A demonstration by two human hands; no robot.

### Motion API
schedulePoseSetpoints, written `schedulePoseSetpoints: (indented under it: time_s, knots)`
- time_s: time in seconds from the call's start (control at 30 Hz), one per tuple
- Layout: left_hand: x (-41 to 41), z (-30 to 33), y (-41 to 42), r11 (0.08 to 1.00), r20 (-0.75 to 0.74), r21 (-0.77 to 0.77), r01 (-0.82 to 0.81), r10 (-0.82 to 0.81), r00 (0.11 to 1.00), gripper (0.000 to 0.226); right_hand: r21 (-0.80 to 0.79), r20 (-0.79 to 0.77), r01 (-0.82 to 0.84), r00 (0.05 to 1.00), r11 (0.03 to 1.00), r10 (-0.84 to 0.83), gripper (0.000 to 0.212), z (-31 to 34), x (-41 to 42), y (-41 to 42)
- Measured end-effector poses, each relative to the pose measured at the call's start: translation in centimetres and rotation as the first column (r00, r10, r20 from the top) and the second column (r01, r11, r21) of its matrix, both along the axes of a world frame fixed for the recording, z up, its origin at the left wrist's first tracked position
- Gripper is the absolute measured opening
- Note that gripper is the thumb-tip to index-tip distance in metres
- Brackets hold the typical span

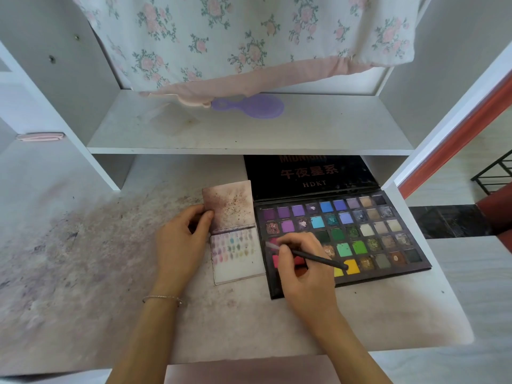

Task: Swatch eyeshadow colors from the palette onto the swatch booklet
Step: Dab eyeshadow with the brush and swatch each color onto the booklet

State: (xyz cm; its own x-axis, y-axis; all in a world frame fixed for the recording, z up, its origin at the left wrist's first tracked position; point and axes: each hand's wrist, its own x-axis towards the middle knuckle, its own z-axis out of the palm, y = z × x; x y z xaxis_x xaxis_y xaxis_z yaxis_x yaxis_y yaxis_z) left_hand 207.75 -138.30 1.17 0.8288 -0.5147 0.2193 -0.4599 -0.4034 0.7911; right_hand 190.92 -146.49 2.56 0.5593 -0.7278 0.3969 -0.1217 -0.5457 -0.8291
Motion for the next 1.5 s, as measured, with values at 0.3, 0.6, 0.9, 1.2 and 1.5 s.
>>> schedulePoseSetpoints:
  time_s: [0.3, 0.6, 0.9, 1.2, 1.5]
  knots:
    - [0.0, 0.0, 0.1, 1.0, -0.01, 0.004, 0.01, -0.01, 1.0, 0.016, 0.001, 0.037, 0.175, 0.984, 0.985, -0.175, 0.017, 0.2, -3.6, -3.1]
    - [-0.2, 0.3, 0.1, 0.999, -0.003, 0.033, 0.002, -0.002, 1.0, 0.019, 0.055, -0.051, 0.51, 0.86, 0.858, -0.508, 0.018, -0.7, -9.7, -7.4]
    - [-0.4, 0.6, 0.0, 0.998, 0.024, 0.066, 0.011, -0.013, 1.0, 0.021, 0.081, -0.125, 0.644, 0.763, 0.76, -0.634, 0.011, -0.9, -11.1, -9.3]
    - [-0.5, 0.7, 0.1, 0.997, 0.018, 0.078, 0.012, -0.013, 1.0, 0.02, 0.084, -0.233, 0.599, 0.789, 0.796, -0.569, 0.01, -0.7, -10.8, -9.3]
    - [-0.6, 0.9, 0.0, 0.996, 0.021, 0.086, 0.009, -0.011, 1.0, 0.02, 0.088, -0.253, 0.611, 0.777, 0.787, -0.576, 0.011, -0.7, -10.8, -9.3]
